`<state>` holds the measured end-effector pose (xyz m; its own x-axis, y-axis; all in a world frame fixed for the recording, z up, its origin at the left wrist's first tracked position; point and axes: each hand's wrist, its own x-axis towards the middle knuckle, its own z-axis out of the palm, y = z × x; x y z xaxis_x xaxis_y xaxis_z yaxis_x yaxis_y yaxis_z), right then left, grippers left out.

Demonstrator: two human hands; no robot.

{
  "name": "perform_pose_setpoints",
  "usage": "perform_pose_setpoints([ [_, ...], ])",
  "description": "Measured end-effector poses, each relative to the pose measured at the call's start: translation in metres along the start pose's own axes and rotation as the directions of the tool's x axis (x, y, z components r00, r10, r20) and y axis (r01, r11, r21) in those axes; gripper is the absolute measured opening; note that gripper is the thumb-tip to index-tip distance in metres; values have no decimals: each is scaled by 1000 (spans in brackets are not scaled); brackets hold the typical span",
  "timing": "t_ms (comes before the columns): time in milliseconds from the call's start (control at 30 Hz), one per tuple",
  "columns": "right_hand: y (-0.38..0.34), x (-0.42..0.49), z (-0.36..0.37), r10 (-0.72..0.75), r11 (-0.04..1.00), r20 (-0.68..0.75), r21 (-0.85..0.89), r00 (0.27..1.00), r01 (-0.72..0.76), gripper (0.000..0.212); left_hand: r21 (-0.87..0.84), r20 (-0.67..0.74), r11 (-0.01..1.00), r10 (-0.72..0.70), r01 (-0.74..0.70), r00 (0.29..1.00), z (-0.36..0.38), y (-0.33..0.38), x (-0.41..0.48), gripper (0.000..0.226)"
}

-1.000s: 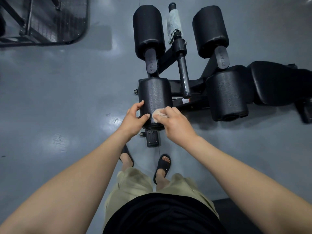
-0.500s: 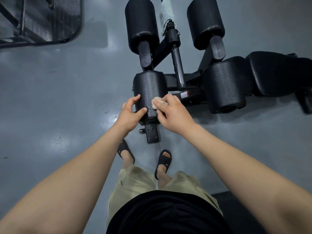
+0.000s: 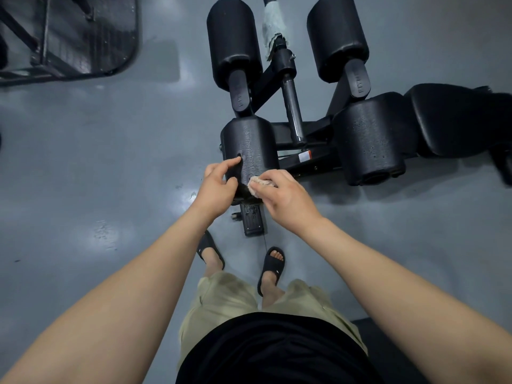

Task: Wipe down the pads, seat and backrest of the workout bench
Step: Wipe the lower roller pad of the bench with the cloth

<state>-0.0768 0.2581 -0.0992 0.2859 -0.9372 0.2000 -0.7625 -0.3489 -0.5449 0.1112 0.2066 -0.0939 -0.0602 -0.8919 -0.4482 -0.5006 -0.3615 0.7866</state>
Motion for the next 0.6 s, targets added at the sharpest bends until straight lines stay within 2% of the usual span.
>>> perform_pose_setpoints([
  [67,1,3,2,7,1000,-3,-3,1000,-7,30,0,25,1000,14,-14,1000,-3,-4,0,57],
  [233,1,12,0,0,997,-29,-77,1000,-3,28,0,64,1000,23,-23,998,-4,-7,3,56],
  [367,-1,36,-3,93,977,-75,-184,993,-106,16,15,75,1000,20,-21,997,-6,-6,1,55],
  [500,-6,54,4,207,966,-69,-145,976,-215,12,17,88,1000,5,-7,996,-6,-3,1,55],
  [600,-12,40,4,182,975,-52,-118,982,-187,17,19,95,1000,-7,5,995,-7,-3,1,58],
])
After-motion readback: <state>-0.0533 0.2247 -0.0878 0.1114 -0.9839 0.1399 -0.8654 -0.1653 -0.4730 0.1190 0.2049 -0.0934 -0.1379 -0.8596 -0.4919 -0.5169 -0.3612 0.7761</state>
